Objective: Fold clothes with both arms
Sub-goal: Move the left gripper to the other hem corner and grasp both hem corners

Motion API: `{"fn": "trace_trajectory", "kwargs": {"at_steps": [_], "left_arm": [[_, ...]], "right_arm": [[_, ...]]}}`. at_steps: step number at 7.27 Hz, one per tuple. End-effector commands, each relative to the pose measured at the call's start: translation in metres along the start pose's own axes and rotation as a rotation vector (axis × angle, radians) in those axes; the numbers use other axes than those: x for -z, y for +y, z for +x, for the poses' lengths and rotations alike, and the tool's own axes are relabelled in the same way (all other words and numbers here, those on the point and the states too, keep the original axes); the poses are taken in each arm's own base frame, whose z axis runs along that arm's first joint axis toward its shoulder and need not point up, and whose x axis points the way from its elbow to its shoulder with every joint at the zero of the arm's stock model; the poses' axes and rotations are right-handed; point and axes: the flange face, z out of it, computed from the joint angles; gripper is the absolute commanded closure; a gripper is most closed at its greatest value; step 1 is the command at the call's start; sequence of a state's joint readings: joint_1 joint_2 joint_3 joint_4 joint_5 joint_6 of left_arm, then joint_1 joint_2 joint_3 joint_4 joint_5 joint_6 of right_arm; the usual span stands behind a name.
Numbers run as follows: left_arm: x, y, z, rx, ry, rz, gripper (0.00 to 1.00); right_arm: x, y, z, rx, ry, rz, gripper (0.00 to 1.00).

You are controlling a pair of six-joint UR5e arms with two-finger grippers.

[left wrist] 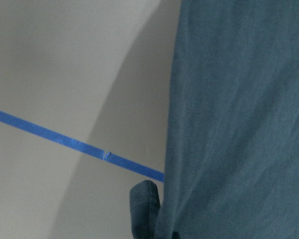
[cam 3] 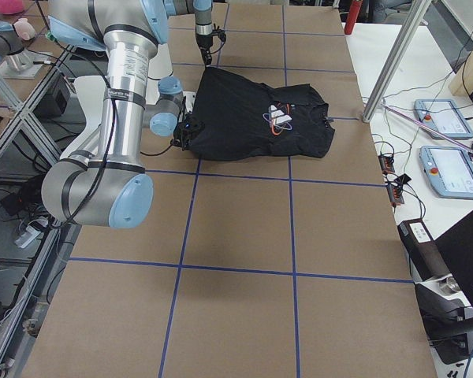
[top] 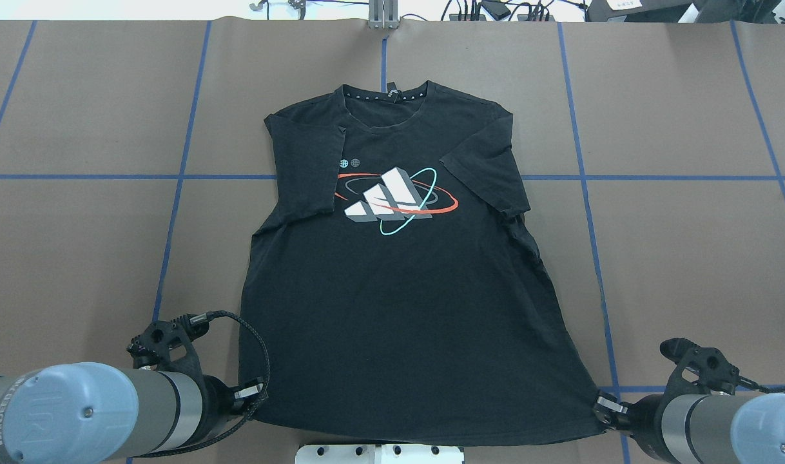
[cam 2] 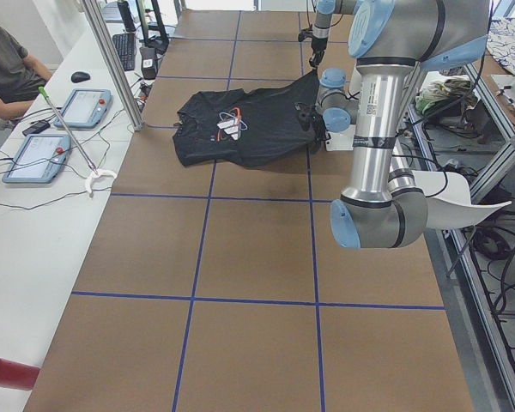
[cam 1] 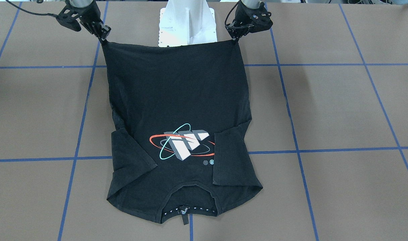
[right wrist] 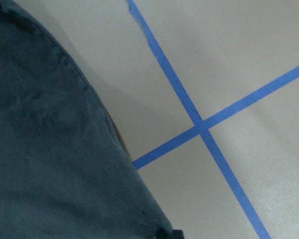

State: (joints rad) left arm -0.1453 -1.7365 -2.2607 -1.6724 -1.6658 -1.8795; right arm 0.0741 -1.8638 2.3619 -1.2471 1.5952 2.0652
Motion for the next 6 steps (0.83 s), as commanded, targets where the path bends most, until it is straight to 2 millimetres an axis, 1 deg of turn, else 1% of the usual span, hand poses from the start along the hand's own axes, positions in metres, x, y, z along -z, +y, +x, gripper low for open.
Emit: {"fn": "trace_trajectory", "kwargs": {"at_steps": [1, 2, 3, 4, 5, 6], "left_arm": [[-0.040, -0.001, -0.004, -0.012, -0.068, 0.012, 1.00], [-0.049, -0.005, -0.006, -0.011, -0.083, 0.022, 1.00], [-0.045, -0.007, -0.004, -0.010, -0.074, 0.023, 1.00], [-0.030, -0.016, 0.009, 0.003, -0.034, 0.028, 1.00], [-0.008, -0.043, 0.033, 0.000, 0.024, 0.064, 1.00], [0.017, -0.071, 0.052, -0.026, 0.072, 0.090, 1.00]], "right_arm": [[-0.001, 0.000, 0.000, -0.002, 0.003, -0.007, 1.00], [-0.004, 0.002, -0.003, -0.002, 0.002, -0.010, 1.00], [-0.004, 0.000, -0.003, -0.005, 0.001, -0.007, 1.00], [0.002, -0.010, -0.007, -0.026, -0.013, 0.005, 1.00], [0.012, -0.036, -0.011, -0.075, -0.020, 0.010, 1.00], [0.028, -0.069, -0.013, -0.098, -0.024, -0.002, 1.00]]}}
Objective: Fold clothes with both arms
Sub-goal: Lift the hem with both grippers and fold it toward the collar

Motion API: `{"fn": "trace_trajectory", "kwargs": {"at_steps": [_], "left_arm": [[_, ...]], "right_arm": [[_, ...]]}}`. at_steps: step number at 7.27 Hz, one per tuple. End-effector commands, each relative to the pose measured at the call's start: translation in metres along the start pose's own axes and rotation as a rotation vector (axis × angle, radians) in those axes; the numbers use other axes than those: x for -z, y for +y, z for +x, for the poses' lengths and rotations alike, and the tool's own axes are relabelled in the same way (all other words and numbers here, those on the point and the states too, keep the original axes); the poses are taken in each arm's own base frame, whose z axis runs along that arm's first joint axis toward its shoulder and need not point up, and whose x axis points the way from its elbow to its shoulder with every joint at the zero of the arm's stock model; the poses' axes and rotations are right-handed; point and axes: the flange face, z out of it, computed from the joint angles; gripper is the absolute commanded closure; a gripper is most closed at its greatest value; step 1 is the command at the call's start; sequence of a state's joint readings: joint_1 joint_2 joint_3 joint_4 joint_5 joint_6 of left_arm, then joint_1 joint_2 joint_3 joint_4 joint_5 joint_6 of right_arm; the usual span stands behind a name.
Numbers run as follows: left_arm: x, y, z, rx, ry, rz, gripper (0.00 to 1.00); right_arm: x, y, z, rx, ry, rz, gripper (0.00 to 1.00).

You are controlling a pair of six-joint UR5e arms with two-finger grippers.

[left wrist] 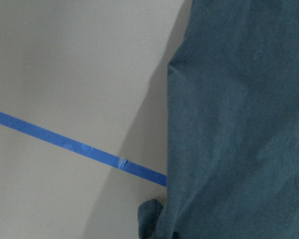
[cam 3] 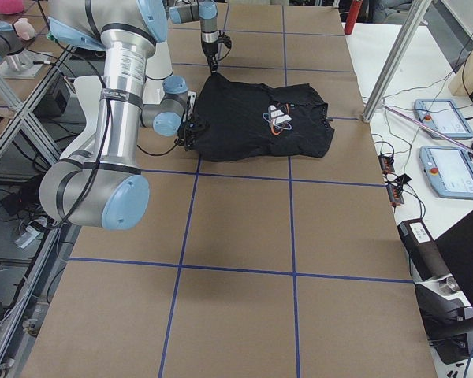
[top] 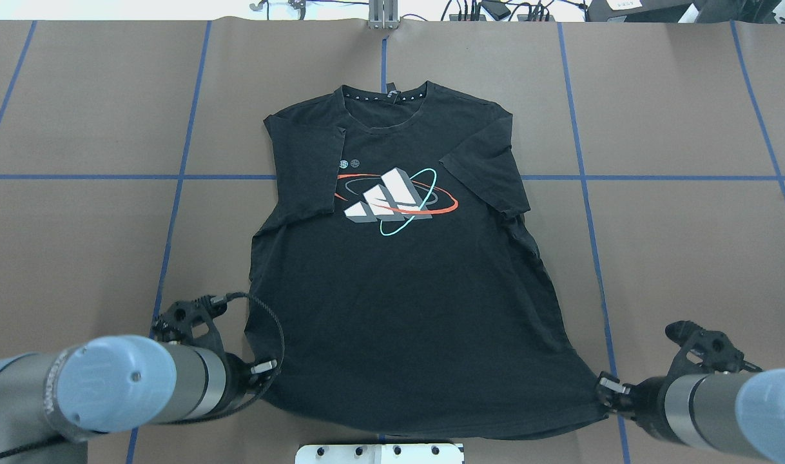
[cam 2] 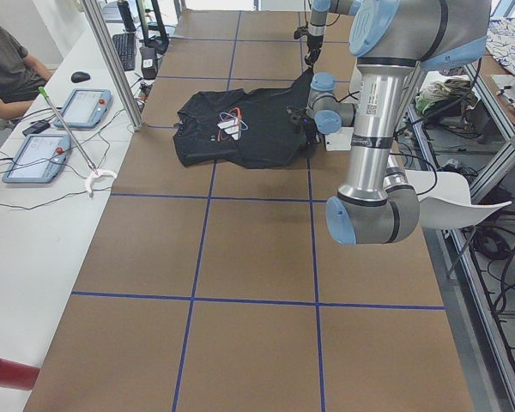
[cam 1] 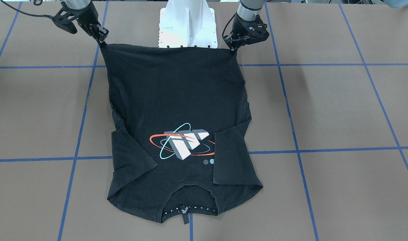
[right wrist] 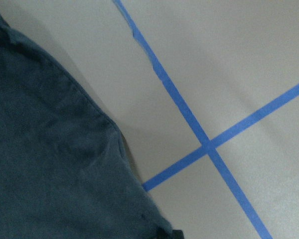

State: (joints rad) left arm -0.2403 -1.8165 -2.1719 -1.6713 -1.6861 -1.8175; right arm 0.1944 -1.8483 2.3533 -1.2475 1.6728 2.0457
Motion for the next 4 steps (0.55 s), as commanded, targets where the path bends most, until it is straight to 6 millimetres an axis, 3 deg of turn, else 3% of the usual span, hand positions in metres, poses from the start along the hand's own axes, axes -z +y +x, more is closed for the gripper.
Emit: {"fn": "trace_trajectory", "kwargs": {"at_steps": [1, 2, 4], "left_arm": [[0.040, -0.059, 0.025, -0.003, 0.070, 0.032, 1.00], [0.054, -0.082, 0.028, -0.021, 0.088, 0.054, 1.00], [0.070, -0.133, 0.039, -0.032, 0.103, 0.128, 1.00]], "right_arm": [[0.034, -0.060, -0.018, -0.035, -0.045, -0.019, 1.00], [0.044, -0.087, -0.034, -0.056, -0.068, -0.022, 1.00], [0.049, -0.150, -0.133, -0.090, -0.044, 0.027, 1.00]]}}
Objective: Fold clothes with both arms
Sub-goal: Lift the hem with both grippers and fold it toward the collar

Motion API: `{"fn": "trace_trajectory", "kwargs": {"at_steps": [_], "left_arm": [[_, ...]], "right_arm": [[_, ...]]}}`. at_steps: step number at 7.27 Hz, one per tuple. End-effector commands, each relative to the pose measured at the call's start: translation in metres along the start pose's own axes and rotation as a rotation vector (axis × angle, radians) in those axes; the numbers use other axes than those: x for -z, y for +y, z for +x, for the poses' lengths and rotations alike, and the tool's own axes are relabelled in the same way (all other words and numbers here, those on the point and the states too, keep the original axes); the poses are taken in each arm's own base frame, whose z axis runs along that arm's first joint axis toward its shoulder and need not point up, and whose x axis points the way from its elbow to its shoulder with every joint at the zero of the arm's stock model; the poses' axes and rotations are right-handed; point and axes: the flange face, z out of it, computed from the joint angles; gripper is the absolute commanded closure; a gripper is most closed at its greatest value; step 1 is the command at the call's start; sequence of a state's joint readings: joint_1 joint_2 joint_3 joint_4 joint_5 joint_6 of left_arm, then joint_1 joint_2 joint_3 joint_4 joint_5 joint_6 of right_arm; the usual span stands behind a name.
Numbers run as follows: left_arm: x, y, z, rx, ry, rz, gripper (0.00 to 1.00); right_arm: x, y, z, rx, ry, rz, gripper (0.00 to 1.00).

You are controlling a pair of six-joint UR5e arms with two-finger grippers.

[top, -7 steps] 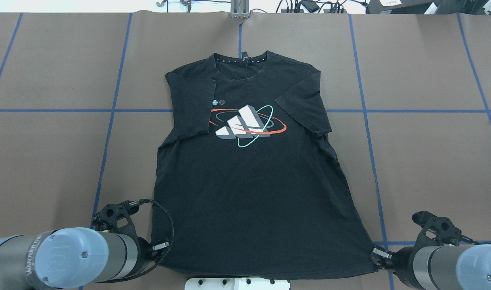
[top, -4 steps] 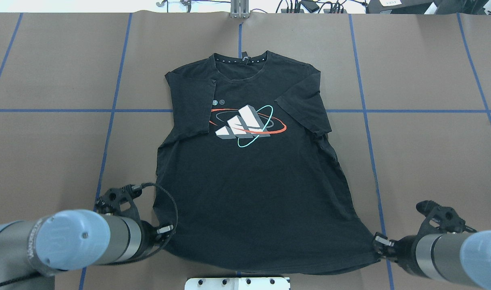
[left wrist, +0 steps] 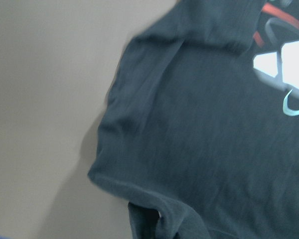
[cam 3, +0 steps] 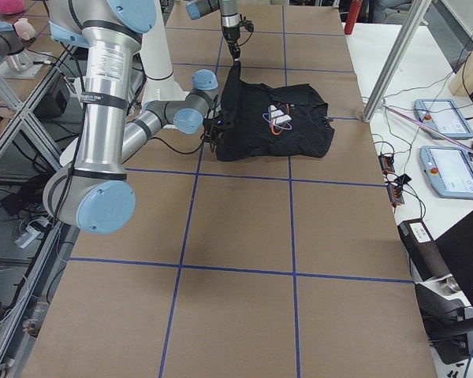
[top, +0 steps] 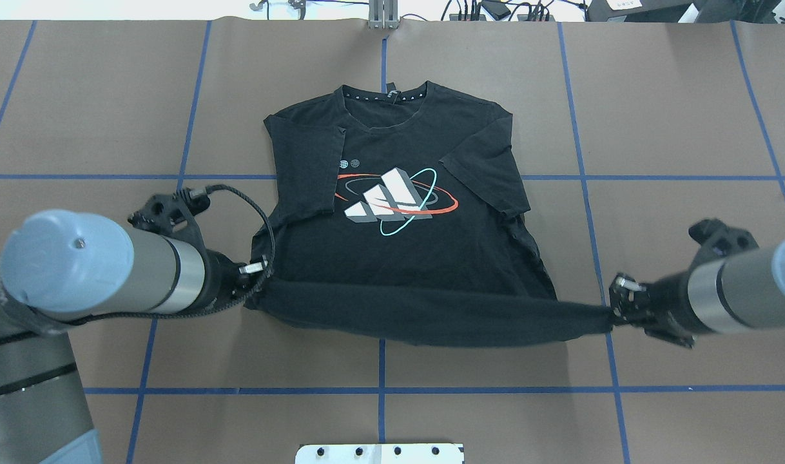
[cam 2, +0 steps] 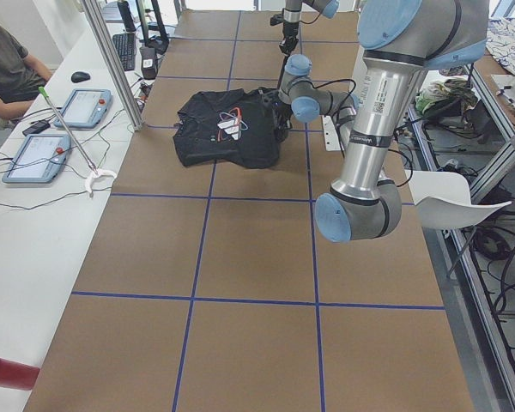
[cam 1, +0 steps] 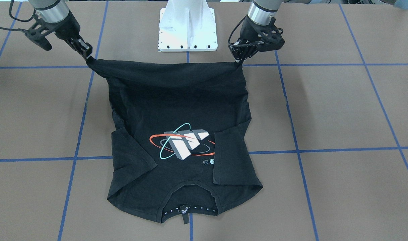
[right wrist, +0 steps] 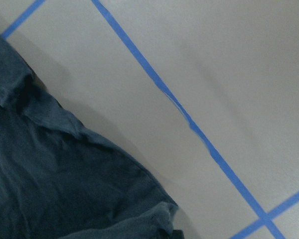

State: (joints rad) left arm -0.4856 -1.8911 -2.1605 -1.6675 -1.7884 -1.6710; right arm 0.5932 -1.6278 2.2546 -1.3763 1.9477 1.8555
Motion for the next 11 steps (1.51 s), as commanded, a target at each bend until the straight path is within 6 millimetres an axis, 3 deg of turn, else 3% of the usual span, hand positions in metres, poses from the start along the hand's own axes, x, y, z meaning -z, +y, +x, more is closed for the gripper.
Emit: {"fn": "trace_trajectory", "kwargs": {"at_steps": [1, 2, 3, 5, 7, 8, 9, 10, 11], "left_arm": [[-0.007, -0.058, 0.011, -0.001, -0.012, 0.066, 1.00], [-0.025, -0.084, 0.030, 0.004, -0.024, 0.094, 1.00], [-0.050, -0.112, 0.035, 0.006, -0.033, 0.121, 1.00], [-0.083, -0.164, 0.018, -0.017, -0.024, 0.167, 1.00], [-0.100, -0.210, 0.020, -0.041, -0.028, 0.212, 1.00], [-0.112, -0.232, 0.017, -0.045, -0.024, 0.229, 1.00], [-0.126, -0.252, 0.009, -0.038, -0.018, 0.245, 1.00], [-0.139, -0.270, 0.003, -0.035, -0.002, 0.258, 0.77], [-0.144, -0.289, 0.011, -0.030, 0.007, 0.274, 0.43]], "right_arm": [[0.003, -0.059, -0.104, 0.009, 0.055, 0.069, 1.00], [-0.014, -0.084, -0.124, 0.005, 0.089, 0.099, 1.00], [-0.027, -0.108, -0.129, 0.020, 0.114, 0.119, 1.00], [-0.050, -0.139, -0.179, 0.009, 0.143, 0.138, 1.00], [-0.067, -0.172, -0.192, 0.012, 0.159, 0.155, 1.00], [-0.088, -0.193, -0.191, 0.016, 0.136, 0.161, 1.00], [-0.098, -0.207, -0.218, 0.016, 0.107, 0.169, 1.00], [-0.110, -0.221, -0.250, -0.001, 0.131, 0.182, 0.62], [-0.110, -0.231, -0.285, -0.012, 0.139, 0.201, 0.48]]}}
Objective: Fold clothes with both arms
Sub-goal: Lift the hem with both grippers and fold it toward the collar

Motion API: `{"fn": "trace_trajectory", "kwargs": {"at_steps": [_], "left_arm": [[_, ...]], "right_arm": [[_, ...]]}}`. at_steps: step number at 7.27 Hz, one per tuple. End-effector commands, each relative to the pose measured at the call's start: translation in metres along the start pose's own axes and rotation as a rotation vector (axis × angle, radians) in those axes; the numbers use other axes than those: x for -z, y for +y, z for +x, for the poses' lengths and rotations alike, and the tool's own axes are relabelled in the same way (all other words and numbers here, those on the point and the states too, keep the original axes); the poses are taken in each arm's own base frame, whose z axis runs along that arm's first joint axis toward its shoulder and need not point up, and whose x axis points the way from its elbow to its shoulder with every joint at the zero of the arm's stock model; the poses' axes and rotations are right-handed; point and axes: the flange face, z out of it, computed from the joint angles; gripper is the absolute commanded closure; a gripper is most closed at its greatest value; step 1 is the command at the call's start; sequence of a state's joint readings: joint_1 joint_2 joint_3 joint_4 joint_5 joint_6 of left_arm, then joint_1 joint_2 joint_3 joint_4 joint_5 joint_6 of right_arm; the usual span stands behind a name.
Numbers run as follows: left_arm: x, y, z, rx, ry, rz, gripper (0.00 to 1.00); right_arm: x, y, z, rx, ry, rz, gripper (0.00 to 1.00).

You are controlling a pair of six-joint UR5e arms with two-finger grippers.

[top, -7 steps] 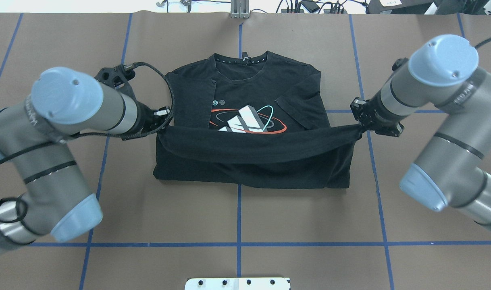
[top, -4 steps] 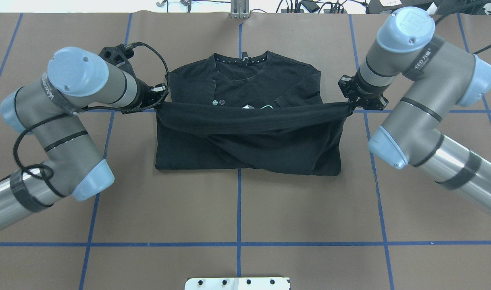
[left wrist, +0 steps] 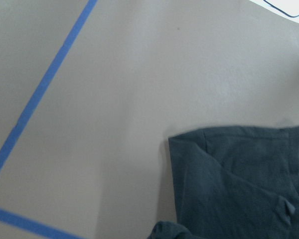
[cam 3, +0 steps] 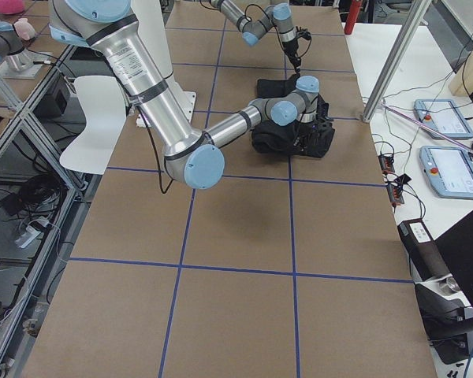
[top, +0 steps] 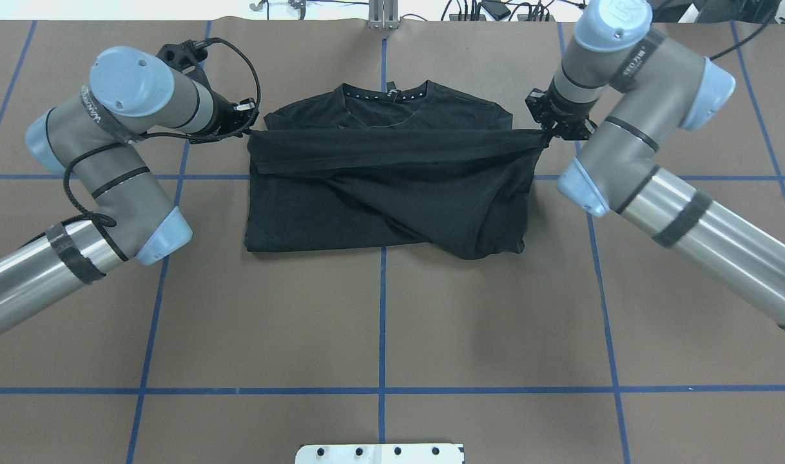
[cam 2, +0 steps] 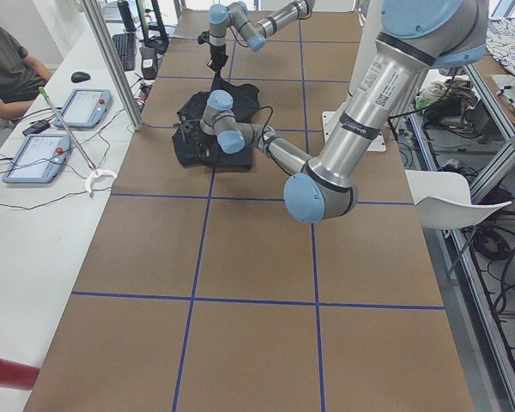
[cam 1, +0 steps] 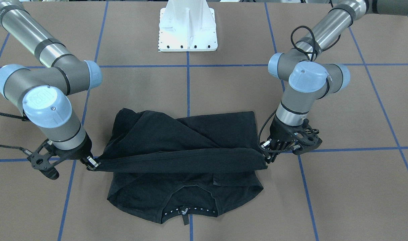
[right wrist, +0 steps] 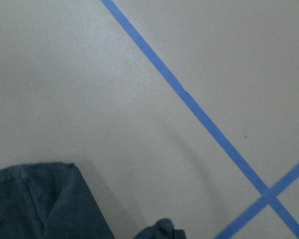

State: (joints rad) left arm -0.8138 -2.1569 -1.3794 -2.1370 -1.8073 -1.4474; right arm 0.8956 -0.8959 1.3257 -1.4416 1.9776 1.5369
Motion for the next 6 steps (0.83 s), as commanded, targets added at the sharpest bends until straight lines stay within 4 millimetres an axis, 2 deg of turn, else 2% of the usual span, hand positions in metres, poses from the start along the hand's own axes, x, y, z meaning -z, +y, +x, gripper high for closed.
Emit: {"fn": "trace_trajectory", "kwargs": {"at_steps": [1, 2, 3, 4, 5, 6], "left_arm": [[-0.014, -0.031, 0.003, -0.015, 0.022, 0.032, 0.33], [-0.010, -0.038, 0.002, -0.020, 0.024, 0.040, 0.32], [-0.005, -0.043, 0.006, -0.038, 0.034, 0.047, 0.32], [0.001, -0.044, 0.018, -0.040, 0.043, 0.045, 0.32], [0.005, -0.046, 0.021, -0.041, 0.054, 0.048, 0.32], [0.015, -0.044, 0.027, -0.045, 0.074, 0.051, 0.32]], "right_arm": [[0.000, -0.016, -0.054, -0.014, 0.004, 0.029, 0.36], [0.006, -0.015, -0.057, -0.022, -0.011, 0.030, 0.02], [0.023, -0.011, -0.063, -0.023, -0.043, 0.026, 0.01], [0.029, -0.006, -0.043, -0.031, -0.067, 0.024, 0.01], [0.040, 0.019, -0.007, -0.073, -0.111, 0.009, 0.00], [0.047, 0.049, 0.039, -0.103, -0.139, -0.014, 0.00]]}}
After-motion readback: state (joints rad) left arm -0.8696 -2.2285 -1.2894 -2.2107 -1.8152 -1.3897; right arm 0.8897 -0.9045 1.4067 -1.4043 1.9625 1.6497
